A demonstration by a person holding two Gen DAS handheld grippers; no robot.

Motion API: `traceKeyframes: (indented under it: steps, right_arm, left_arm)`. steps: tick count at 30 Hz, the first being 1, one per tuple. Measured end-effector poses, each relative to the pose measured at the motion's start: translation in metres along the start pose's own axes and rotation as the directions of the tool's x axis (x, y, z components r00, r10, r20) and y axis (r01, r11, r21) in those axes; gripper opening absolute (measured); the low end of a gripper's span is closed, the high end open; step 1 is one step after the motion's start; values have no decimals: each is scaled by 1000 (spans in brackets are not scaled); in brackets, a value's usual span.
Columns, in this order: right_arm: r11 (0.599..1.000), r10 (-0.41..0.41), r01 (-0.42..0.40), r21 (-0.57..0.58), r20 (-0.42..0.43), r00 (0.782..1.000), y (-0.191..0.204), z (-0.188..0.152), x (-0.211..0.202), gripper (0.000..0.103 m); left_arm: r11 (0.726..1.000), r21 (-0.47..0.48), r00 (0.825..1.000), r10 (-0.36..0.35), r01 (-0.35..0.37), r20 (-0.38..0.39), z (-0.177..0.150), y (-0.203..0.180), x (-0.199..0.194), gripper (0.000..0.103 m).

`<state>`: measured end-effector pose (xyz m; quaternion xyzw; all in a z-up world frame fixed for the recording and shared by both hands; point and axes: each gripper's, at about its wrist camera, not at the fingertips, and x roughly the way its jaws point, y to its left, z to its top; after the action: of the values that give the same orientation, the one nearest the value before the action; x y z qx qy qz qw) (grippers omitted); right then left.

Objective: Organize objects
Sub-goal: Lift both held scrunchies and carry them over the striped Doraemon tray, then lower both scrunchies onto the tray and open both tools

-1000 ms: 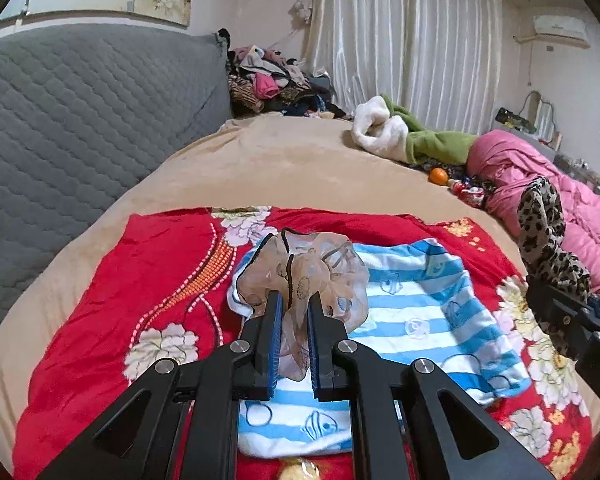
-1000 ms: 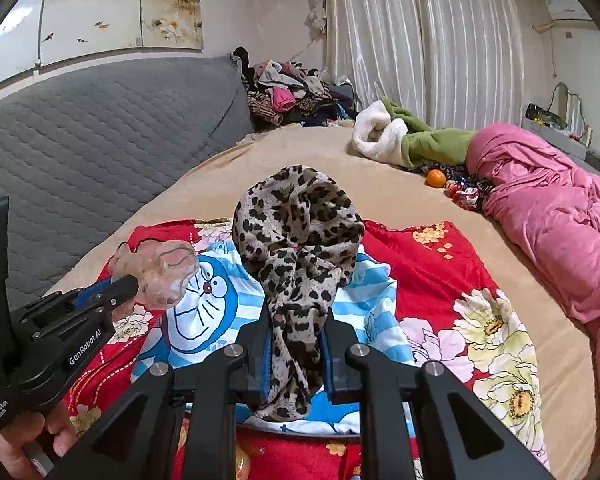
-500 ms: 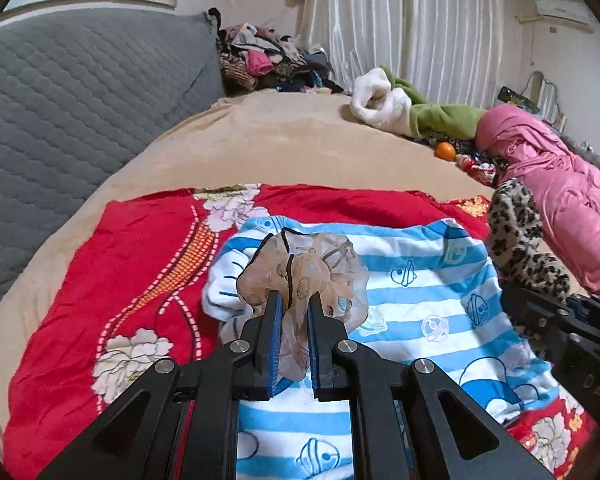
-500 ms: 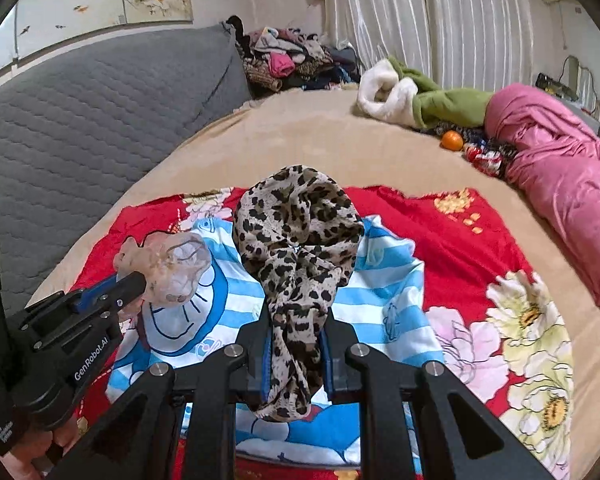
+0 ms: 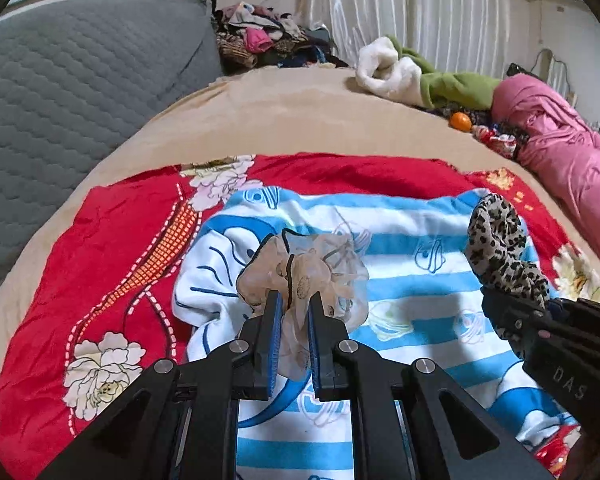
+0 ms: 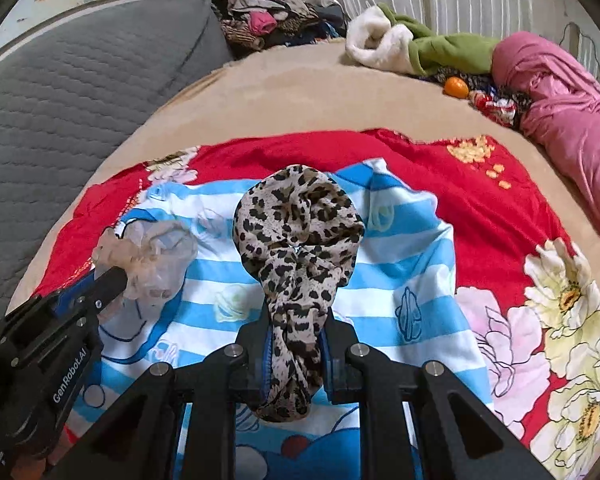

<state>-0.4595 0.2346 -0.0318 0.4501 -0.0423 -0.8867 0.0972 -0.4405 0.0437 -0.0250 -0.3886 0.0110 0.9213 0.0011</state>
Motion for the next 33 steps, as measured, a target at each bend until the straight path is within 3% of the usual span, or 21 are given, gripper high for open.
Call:
traceKeyframes:
  steps: [12, 23, 28, 33]
  right_arm:
    - [999, -34, 34, 6, -68, 997, -10, -1, 36, 19]
    - [999, -49, 49, -4, -100, 994, -13, -8, 51, 20]
    - [999, -54, 53, -10, -97, 994, -10, -7, 52, 20]
    - [997, -73, 70, -37, -90, 993, -6, -9, 53, 22]
  left_arm:
    - [1000, 4, 1000, 4, -4, -16, -8, -3, 28, 16]
    - [1000, -1, 999, 26, -26, -40, -12, -1, 41, 26]
    - [999, 3, 998, 37, -37, -48, -14, -2, 43, 44]
    - [1000, 7, 998, 24, -23, -55, -14, -3, 45, 56]
